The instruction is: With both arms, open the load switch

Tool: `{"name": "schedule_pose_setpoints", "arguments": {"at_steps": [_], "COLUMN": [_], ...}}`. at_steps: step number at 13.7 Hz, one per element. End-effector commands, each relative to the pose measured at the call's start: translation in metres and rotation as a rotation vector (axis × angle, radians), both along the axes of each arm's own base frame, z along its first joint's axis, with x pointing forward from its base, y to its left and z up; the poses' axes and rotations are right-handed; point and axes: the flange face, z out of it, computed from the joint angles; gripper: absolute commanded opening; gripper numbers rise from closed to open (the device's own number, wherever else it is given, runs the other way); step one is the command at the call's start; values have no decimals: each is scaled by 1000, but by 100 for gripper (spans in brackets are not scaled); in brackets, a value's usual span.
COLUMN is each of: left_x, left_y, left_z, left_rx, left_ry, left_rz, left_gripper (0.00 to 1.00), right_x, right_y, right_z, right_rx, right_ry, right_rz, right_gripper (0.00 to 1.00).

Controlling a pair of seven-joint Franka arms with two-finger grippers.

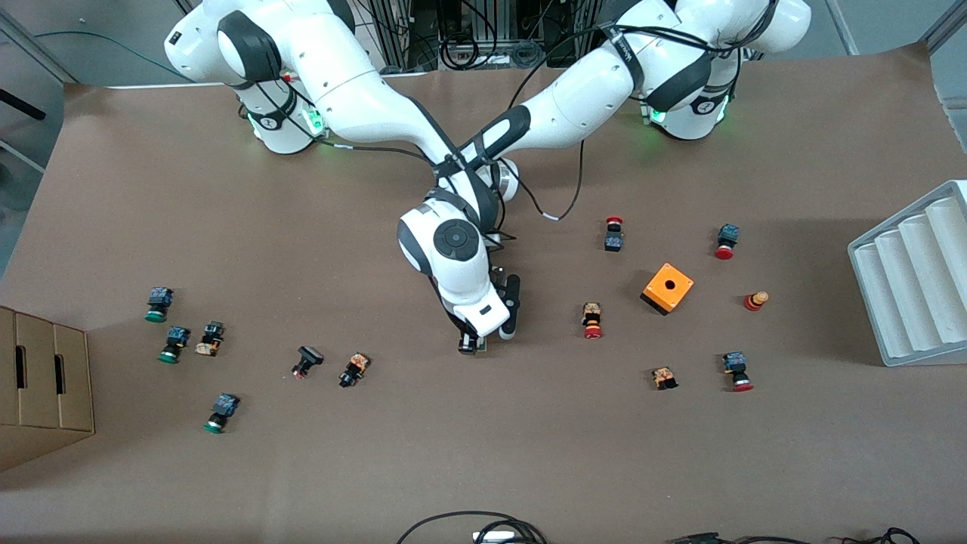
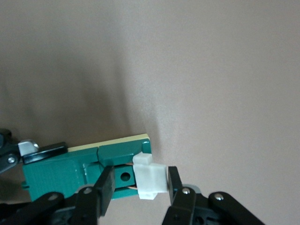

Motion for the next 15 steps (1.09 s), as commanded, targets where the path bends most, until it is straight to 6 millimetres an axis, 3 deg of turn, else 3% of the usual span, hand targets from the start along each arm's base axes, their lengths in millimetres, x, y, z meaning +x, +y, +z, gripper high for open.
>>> {"name": "schedule_pose_setpoints", "arguments": {"at_steps": [1,15], "left_x": [3,2], "left_y": [-3,-2], "left_z": [0,-1], "left_rx": [-4,-3], "left_ry": [-16,-16], "left_rz": [-4,-5], "left_gripper": [39,39], "right_x": [-18,-22], "right_y": [15,14], "right_z": [0,11], "right_rx": [10,-3], "right_ry": [20,47], "right_rz": [14,20], "right_gripper": [53,53]}}
